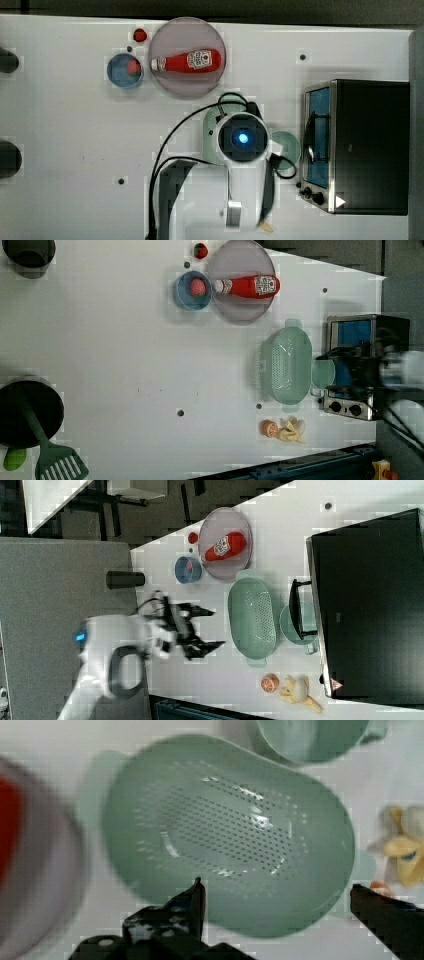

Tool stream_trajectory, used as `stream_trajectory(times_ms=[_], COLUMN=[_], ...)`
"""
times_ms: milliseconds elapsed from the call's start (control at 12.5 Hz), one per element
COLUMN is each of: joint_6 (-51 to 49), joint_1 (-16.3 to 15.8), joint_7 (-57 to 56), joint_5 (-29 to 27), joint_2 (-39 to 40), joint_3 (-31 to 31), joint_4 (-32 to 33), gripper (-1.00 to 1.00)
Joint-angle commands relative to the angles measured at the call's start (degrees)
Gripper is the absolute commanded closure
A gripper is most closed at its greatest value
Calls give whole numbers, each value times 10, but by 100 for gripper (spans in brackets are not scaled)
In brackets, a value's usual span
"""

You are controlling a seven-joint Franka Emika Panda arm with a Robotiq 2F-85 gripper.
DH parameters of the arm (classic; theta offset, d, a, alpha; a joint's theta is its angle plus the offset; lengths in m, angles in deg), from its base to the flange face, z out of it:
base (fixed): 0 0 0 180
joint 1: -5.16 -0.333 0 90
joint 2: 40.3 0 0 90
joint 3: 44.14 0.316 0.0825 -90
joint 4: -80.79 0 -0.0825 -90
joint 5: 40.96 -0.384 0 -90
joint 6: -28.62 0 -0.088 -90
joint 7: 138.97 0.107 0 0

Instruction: Drag strainer right to left.

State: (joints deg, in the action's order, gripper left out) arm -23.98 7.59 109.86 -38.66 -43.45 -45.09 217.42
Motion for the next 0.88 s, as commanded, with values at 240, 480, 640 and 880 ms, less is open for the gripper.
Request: stream_trajectory(times_ms=[240,480,640,880], joint_6=[122,198,238,265], joint_1=[-4,-7,-11,-21], joint_7=[145,146,154,217], joint_5=[-7,-8,-11,-12], joint_2=[100,182,218,234], joint_3=[0,0,3,15], joint_4=[9,12,12,16], gripper=[-100,-100,-100,-100])
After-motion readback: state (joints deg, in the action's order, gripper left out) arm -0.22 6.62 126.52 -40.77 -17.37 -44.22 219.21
